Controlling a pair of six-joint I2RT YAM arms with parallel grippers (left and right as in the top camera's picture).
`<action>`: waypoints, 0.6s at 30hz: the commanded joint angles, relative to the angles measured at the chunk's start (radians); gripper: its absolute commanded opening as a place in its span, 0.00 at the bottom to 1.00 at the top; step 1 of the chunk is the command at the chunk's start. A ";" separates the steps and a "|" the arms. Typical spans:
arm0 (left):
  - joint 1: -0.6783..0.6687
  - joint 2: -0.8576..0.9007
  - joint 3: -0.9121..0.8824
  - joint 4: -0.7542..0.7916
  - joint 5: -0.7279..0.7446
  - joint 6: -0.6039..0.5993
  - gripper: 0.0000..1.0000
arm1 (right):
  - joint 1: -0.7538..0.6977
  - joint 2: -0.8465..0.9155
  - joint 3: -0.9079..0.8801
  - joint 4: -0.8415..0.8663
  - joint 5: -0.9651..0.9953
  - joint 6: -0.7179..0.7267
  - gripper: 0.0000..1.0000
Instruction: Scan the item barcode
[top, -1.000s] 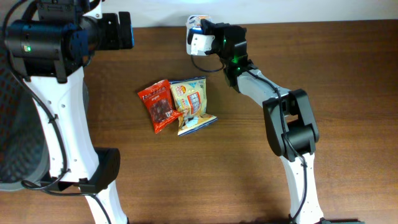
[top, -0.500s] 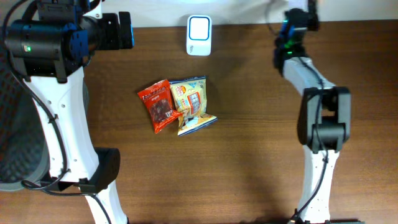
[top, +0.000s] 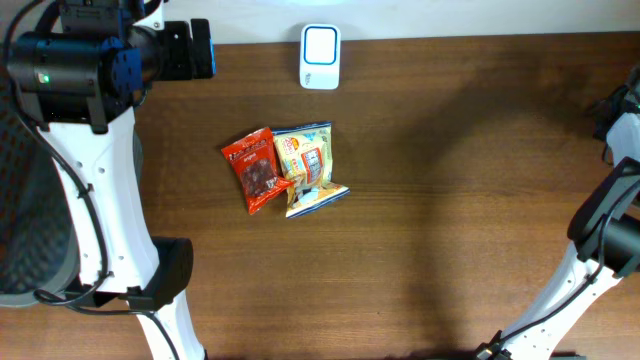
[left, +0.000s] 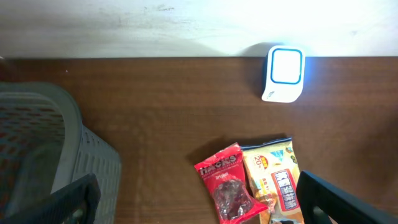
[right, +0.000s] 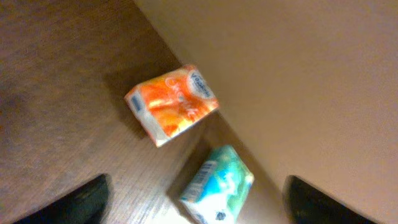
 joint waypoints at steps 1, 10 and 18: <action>0.002 -0.010 0.007 -0.001 -0.004 -0.002 0.99 | 0.017 -0.109 0.000 0.008 -0.210 0.043 0.95; 0.002 -0.010 0.007 -0.001 -0.004 -0.002 0.99 | 0.351 -0.529 0.001 -0.448 -1.600 0.043 0.99; 0.002 -0.010 0.007 -0.001 -0.004 -0.002 0.99 | 0.840 -0.283 0.000 -0.633 -1.414 0.134 0.06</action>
